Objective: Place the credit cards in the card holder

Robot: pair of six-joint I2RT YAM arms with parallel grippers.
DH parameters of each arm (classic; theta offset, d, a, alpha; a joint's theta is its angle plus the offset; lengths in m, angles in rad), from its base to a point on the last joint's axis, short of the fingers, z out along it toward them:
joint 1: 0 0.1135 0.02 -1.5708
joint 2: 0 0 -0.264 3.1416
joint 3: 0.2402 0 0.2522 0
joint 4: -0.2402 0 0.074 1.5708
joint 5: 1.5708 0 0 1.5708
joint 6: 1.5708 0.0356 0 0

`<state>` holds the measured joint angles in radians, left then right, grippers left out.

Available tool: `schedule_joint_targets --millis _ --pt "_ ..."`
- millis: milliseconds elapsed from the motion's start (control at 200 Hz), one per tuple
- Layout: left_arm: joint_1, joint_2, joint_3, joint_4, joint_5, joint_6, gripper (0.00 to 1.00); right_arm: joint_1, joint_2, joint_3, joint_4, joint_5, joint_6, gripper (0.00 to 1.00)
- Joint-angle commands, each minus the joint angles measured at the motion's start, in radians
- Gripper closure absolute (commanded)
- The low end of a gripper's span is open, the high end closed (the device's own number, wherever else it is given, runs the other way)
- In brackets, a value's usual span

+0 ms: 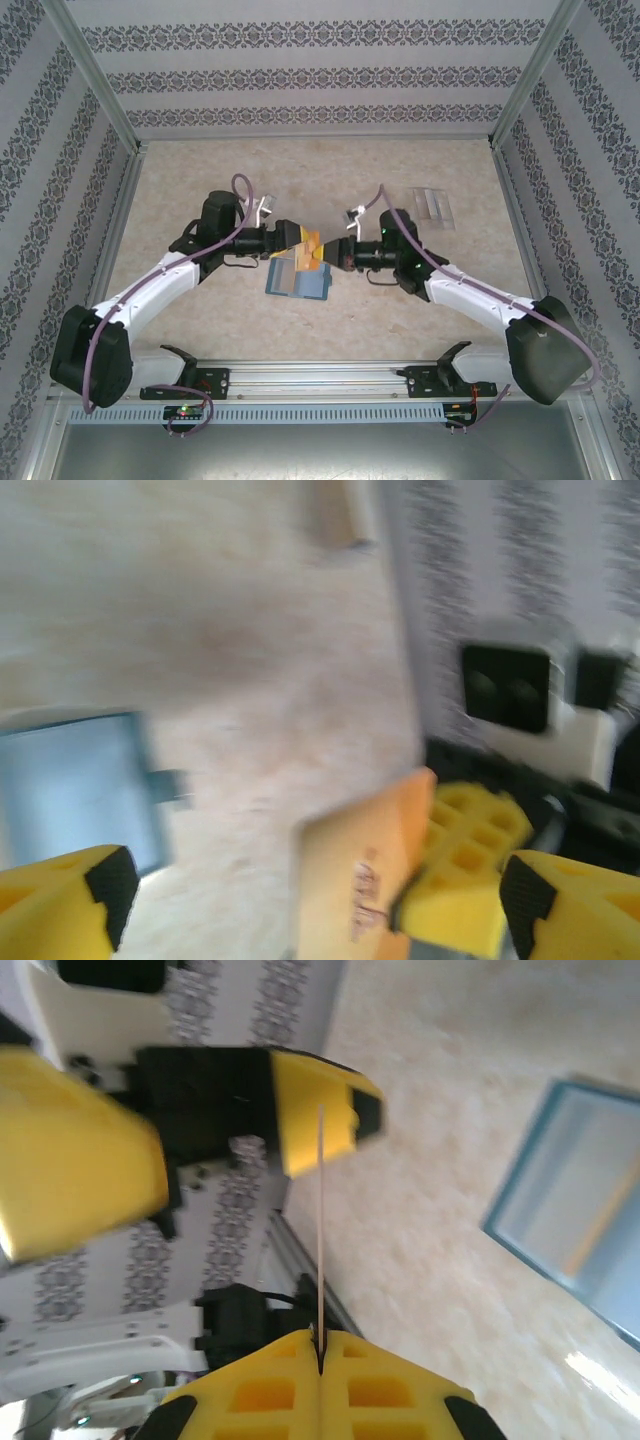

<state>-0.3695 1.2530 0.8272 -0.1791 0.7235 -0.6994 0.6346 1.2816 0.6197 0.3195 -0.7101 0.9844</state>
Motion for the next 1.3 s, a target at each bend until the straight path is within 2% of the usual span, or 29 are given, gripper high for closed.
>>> schedule_joint_targets --millis 0,75,215,315,445,510,824,999,1294 --pt "0.011 0.01 0.05 -0.366 -0.362 0.179 0.03 0.04 0.058 -0.009 -0.007 0.175 -0.024 1.0" --pt "0.008 0.048 0.03 -0.373 -0.404 0.21 0.06 0.065 0.132 0.018 0.0 0.187 -0.035 1.0" --pt "-0.001 0.16 0.003 -0.329 -0.406 0.217 0.32 0.059 0.269 0.043 0.066 0.149 0.045 1.0" --pt "-0.014 0.224 -0.009 -0.298 -0.436 0.222 0.39 0.058 0.333 0.065 0.071 0.13 0.04 1.0" --pt "-0.032 0.303 0.013 -0.306 -0.476 0.235 0.58 0.051 0.405 0.089 0.075 0.109 0.046 1.0" --pt "-0.055 0.331 0.033 -0.325 -0.519 0.253 0.64 0.054 0.427 0.097 0.073 0.106 0.042 1.0" --pt "-0.074 0.391 0.047 -0.323 -0.57 0.247 0.66 0.037 0.405 0.047 0.064 0.122 0.044 1.0" --pt "-0.076 0.4 0.043 -0.31 -0.56 0.244 0.66 0.042 0.418 0.029 0.07 0.14 0.041 1.0" --pt "-0.076 0.4 0.037 -0.323 -0.542 0.242 0.66 0.048 0.485 0.064 0.16 0.089 0.089 1.0"
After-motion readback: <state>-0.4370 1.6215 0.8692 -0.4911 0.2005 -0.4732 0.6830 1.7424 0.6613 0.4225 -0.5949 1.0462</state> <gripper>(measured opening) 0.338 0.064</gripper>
